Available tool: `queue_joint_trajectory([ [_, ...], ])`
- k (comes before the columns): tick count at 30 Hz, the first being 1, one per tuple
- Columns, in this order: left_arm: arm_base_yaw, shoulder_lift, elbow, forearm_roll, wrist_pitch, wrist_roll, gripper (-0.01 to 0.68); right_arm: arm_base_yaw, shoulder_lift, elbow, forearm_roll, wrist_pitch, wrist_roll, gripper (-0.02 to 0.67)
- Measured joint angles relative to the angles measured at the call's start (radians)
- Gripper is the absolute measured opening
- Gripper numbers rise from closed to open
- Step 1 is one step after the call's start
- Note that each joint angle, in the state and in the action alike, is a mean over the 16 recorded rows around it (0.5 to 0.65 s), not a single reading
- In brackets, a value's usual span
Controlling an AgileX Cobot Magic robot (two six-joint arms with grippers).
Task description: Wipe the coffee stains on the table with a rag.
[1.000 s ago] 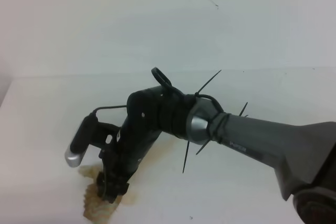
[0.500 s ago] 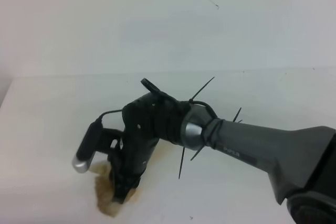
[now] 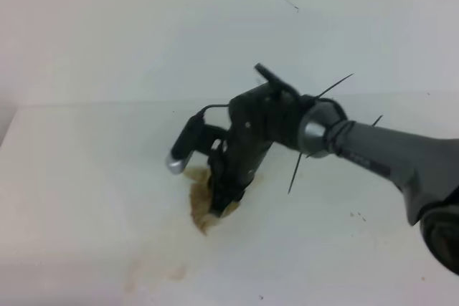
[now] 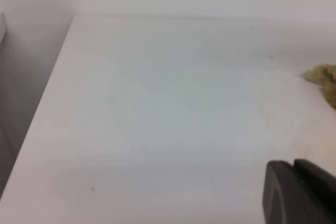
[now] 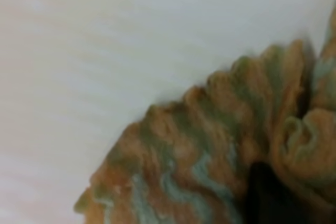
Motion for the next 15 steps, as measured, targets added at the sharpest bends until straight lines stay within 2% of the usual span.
queue_joint_trajectory([
  [8, 0.0, 0.0, 0.0, 0.0, 0.0, 0.0, -0.002, -0.107, -0.001, 0.0, -0.036, 0.004, 0.013, 0.18],
  [15, 0.0, 0.0, 0.0, 0.0, 0.0, 0.0, -0.002, -0.162, -0.031, 0.005, -0.056, 0.025, 0.034, 0.179],
])
